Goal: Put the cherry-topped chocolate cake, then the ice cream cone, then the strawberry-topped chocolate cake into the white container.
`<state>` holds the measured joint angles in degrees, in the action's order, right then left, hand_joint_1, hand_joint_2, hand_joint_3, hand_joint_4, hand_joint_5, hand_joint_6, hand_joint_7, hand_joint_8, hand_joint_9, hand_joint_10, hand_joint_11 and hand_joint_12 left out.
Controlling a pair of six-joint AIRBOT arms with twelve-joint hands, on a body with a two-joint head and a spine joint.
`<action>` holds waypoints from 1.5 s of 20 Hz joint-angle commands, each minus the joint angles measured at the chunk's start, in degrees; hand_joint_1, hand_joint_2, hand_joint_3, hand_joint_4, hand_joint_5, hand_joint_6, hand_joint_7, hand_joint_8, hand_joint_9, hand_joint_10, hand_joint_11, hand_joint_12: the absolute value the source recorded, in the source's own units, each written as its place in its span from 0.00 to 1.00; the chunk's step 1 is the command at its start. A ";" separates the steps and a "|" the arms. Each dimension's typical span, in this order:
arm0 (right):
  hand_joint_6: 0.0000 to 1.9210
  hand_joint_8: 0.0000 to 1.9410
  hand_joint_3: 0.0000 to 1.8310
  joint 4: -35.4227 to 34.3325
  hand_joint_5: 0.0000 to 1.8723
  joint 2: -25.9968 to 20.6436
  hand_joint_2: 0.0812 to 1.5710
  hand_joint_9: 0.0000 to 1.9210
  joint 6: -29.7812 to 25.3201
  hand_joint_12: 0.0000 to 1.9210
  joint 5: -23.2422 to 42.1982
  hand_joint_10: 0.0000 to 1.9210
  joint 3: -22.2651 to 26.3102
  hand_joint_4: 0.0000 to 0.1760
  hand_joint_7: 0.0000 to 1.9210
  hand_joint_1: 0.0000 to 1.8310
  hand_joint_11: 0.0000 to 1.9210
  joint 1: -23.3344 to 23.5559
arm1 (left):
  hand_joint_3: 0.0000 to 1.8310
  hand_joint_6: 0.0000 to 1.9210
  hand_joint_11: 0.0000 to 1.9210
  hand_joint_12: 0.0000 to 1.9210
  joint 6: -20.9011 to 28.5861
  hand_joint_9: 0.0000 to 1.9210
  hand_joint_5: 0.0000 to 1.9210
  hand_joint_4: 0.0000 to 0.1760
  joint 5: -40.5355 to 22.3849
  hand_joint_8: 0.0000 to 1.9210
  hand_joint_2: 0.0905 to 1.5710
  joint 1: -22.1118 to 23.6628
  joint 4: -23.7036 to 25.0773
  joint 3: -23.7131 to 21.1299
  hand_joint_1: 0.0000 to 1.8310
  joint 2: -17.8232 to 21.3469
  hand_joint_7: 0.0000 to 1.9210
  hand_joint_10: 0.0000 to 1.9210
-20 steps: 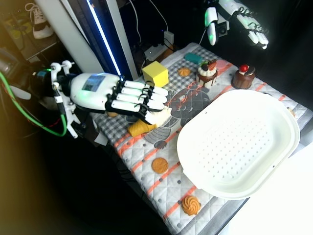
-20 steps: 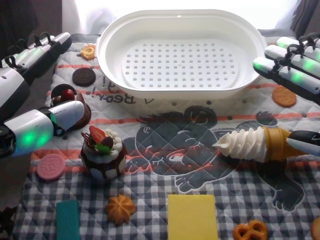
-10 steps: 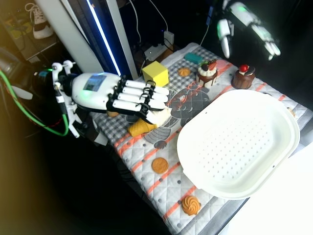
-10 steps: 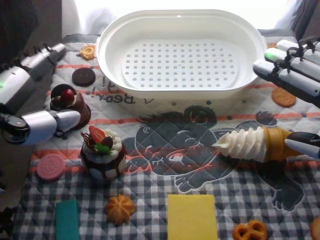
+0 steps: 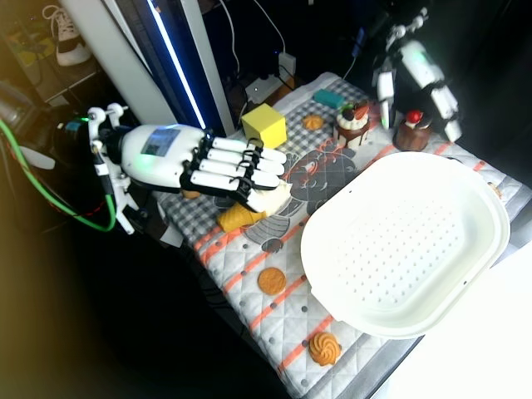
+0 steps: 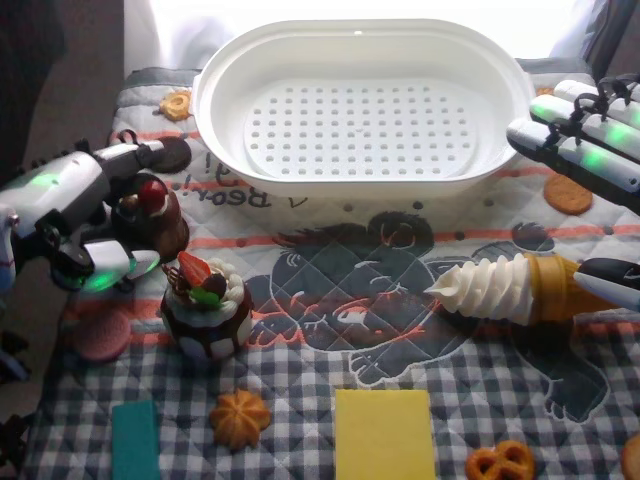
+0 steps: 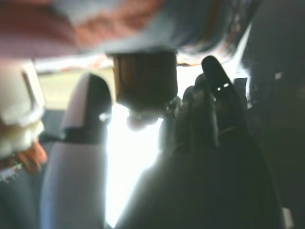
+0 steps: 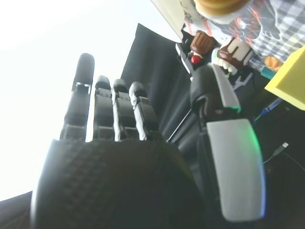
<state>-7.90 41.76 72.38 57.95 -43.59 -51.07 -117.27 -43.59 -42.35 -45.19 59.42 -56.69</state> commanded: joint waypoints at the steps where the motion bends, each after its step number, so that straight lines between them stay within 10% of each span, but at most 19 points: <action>1: 0.00 0.00 0.00 0.11 0.00 -0.18 0.82 0.00 0.35 0.44 7.14 0.00 -0.05 0.00 0.00 0.36 0.00 0.18 | 0.00 0.02 0.22 0.96 0.03 0.30 0.28 0.00 -3.95 0.70 0.75 0.53 1.36 0.06 0.72 -0.11 0.39 0.71; 2: 0.00 0.00 0.00 0.03 0.00 -0.18 0.82 0.00 0.33 0.41 7.14 0.00 -0.05 0.00 0.00 0.36 0.00 0.09 | 0.00 0.48 0.32 0.95 0.03 0.38 0.34 0.00 -4.93 0.72 0.76 0.77 1.41 -0.09 0.68 -0.07 0.44 0.73; 5: 0.00 0.00 0.00 0.02 0.00 -0.18 0.83 0.00 0.32 0.43 7.14 0.00 -0.04 0.00 0.00 0.32 0.00 -0.06 | 0.00 0.63 0.27 0.83 0.03 0.39 0.38 0.00 -8.01 0.69 0.76 1.08 1.99 -1.29 0.73 1.21 0.41 0.77; 15: 0.00 0.00 0.00 -0.22 0.00 -0.21 0.84 0.00 0.29 0.46 7.18 0.00 0.01 0.00 0.00 0.30 0.00 -0.27 | 0.00 0.61 0.29 0.81 0.03 0.41 0.44 0.00 -15.11 0.63 0.73 8.49 8.52 -4.33 0.74 4.35 0.43 0.71; 19: 0.00 0.00 0.00 -0.22 0.00 -0.11 0.83 0.00 0.29 0.36 7.24 0.00 -0.03 0.00 0.00 0.30 0.00 -0.37 | 0.00 0.61 0.20 0.86 0.04 0.31 0.48 0.00 -4.74 0.67 0.74 17.11 8.67 2.72 0.67 -0.98 0.39 0.63; 27: 0.00 0.00 0.00 -0.21 0.00 0.48 0.82 0.01 -0.11 0.63 7.21 0.01 -0.72 0.00 0.00 0.31 0.00 -0.66 | 0.00 0.62 0.19 0.98 0.05 0.28 0.45 0.00 12.49 0.75 0.76 22.34 1.05 19.46 0.64 -13.99 0.36 0.74; 29: 0.00 0.00 0.00 -0.21 0.00 0.48 0.82 0.01 -0.12 0.63 7.21 0.01 -0.74 0.00 0.00 0.30 0.00 -0.75 | 0.00 0.69 0.29 1.00 0.05 0.32 0.34 0.00 14.25 0.74 0.78 22.34 -0.38 21.39 0.64 -15.46 0.43 0.77; 30: 0.00 0.00 0.00 -0.21 0.00 0.48 0.82 0.01 -0.13 0.62 7.22 0.01 -0.74 0.00 0.00 0.33 0.00 -0.75 | 0.00 0.51 0.22 0.99 0.05 0.25 0.19 0.00 14.65 0.57 0.71 22.30 -0.60 21.78 0.59 -15.71 0.26 0.72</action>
<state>-8.27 42.52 72.25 57.98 -44.27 -52.12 -117.43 -24.14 -20.93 -46.89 80.82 -72.77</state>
